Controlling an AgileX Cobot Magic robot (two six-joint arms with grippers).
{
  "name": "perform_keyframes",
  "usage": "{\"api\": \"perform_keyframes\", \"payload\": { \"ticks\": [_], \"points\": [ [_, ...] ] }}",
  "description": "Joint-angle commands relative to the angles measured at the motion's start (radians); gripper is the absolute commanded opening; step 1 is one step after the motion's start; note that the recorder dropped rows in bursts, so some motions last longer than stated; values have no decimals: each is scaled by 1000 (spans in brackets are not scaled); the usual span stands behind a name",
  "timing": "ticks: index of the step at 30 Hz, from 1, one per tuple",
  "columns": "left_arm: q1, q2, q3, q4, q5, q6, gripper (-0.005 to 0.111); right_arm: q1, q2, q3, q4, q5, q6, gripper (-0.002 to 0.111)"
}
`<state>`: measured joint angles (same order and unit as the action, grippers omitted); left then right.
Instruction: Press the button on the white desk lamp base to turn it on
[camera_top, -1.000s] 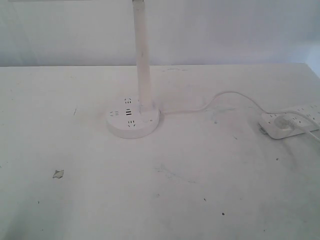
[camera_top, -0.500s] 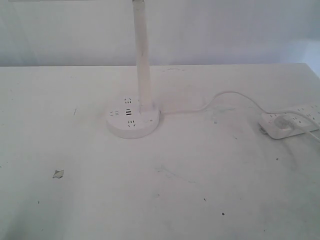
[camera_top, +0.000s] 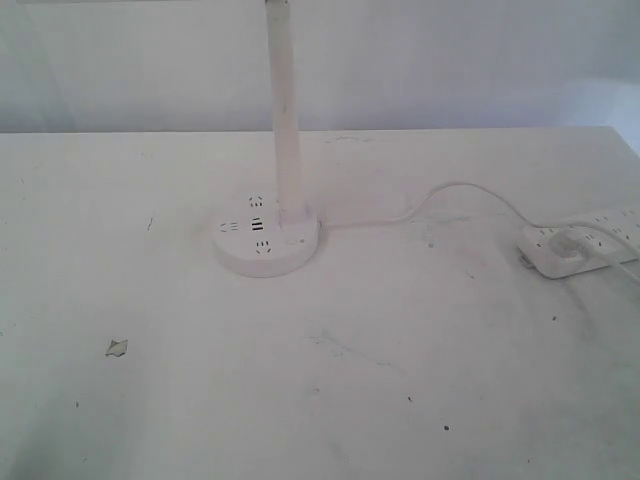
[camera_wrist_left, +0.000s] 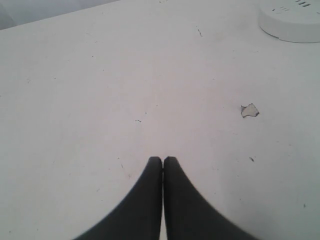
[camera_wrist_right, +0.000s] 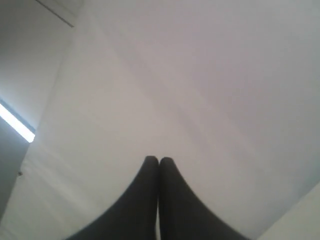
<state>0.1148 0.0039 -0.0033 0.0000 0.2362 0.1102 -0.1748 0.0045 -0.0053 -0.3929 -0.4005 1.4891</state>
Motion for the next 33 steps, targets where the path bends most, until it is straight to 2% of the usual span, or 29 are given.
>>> {"api": "perform_keyframes", "payload": {
  "ticks": [1, 5, 10, 18, 25, 29, 33],
  "points": [
    [3, -4, 3, -6, -2, -1, 0, 4, -4, 5, -98, -222, 68, 0],
    [3, -4, 3, -6, -2, -1, 0, 4, -4, 5, -105, -406, 52, 0],
    [3, -4, 3, -6, -2, -1, 0, 4, -4, 5, -127, -564, -64, 0],
    [3, -4, 3, -6, -2, -1, 0, 4, -4, -26, -370, -562, -217, 0],
    [3, -4, 3, -6, -2, -1, 0, 4, -4, -96, -616, -450, -265, 0],
    [3, -4, 3, -6, -2, -1, 0, 4, 128, -116, -665, -516, -361, 0],
    [3, -4, 3, -6, -2, -1, 0, 4, 328, -138, -712, -675, -540, 0]
  ]
}}
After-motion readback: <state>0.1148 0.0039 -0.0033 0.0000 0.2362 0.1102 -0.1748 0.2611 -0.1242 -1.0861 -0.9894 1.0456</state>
